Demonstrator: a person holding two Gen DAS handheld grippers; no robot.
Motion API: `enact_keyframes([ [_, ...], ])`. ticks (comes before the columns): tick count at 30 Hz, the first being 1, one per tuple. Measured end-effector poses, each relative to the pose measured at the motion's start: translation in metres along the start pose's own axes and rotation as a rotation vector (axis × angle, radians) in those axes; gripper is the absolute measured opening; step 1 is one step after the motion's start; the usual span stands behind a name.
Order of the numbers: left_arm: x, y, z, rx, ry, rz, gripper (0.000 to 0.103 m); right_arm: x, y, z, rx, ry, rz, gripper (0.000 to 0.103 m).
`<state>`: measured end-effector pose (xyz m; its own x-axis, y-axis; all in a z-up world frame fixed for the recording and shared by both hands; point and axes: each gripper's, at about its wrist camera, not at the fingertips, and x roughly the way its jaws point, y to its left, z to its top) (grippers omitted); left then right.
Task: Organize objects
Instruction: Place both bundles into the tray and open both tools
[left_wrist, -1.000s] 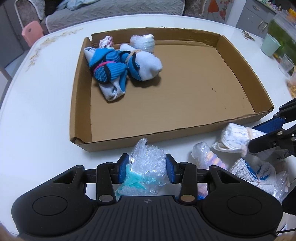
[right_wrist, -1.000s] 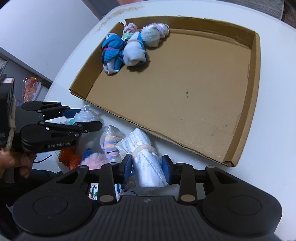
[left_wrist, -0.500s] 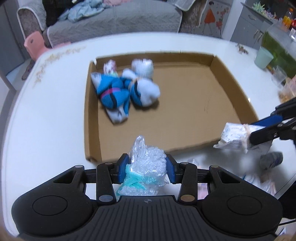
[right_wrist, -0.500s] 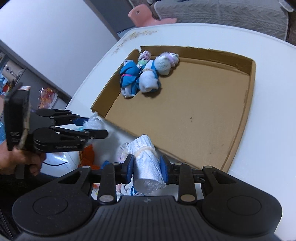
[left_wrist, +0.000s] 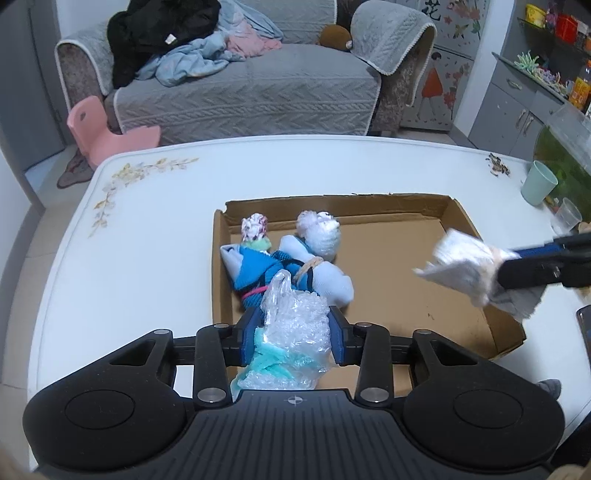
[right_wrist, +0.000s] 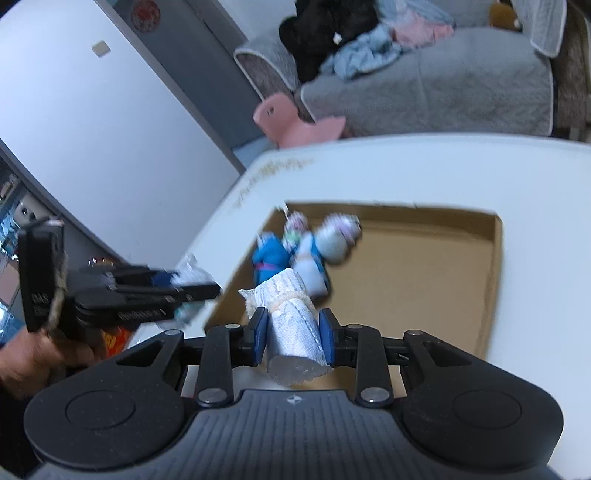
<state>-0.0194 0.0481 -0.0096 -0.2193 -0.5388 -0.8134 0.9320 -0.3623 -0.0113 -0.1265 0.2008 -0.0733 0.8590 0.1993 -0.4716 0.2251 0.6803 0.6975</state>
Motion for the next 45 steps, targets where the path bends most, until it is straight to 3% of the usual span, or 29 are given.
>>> enact_keyframes([
  [6, 0.024, -0.004, -0.004, 0.040, 0.028, -0.040, 0.042, 0.039, 0.011, 0.006, -0.051, 0.024, 0.008, 0.026],
  [15, 0.053, -0.003, -0.019, 0.102, 0.075, -0.004, 0.042, 0.066, 0.013, -0.002, -0.070, 0.072, -0.035, 0.026],
  [33, 0.069, 0.005, -0.034, 0.077, 0.088, 0.022, 0.043, 0.095, 0.010, -0.011, 0.001, 0.118, -0.103, 0.026],
  [40, 0.070, 0.000, -0.039, 0.137, 0.096, 0.041, 0.056, 0.106, 0.013, -0.019, 0.000, 0.168, -0.111, 0.028],
  [45, 0.064, -0.007, -0.042, 0.205, 0.099, 0.047, 0.072, 0.109, 0.015, -0.023, -0.019, 0.197, -0.111, 0.030],
])
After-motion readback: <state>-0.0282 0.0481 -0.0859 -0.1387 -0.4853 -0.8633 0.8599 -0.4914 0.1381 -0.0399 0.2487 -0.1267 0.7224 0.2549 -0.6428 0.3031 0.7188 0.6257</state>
